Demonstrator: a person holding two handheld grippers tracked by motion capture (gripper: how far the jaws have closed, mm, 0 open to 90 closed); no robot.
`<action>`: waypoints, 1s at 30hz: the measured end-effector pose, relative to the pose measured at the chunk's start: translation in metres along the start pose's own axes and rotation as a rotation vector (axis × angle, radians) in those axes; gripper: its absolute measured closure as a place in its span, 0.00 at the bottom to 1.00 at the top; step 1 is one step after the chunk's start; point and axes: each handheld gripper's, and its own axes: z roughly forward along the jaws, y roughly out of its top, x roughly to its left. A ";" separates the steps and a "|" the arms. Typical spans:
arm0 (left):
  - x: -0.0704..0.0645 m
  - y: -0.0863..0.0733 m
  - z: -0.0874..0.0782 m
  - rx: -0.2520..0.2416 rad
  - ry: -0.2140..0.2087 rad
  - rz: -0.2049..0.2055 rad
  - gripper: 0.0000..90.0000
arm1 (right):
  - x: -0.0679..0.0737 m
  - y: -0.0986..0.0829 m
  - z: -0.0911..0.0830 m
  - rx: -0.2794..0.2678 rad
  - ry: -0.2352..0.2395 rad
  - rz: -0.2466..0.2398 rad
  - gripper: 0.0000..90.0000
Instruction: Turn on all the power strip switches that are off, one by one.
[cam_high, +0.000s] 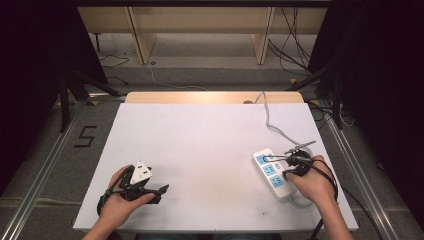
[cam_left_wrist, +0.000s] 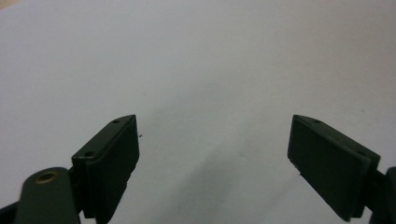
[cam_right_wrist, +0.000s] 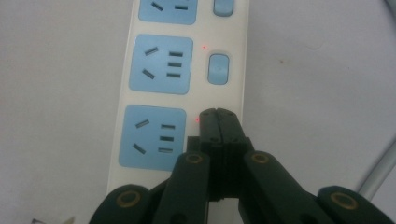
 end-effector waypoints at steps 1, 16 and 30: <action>0.000 0.000 0.000 0.001 0.001 -0.001 0.18 | 0.000 0.000 0.001 0.002 -0.001 -0.001 1.00; 0.000 0.000 0.001 0.005 -0.003 0.000 0.18 | -0.002 -0.001 -0.002 -0.023 -0.003 -0.011 1.00; 0.000 0.000 0.001 0.005 -0.002 0.000 0.18 | -0.001 0.003 -0.006 -0.050 -0.004 -0.019 1.00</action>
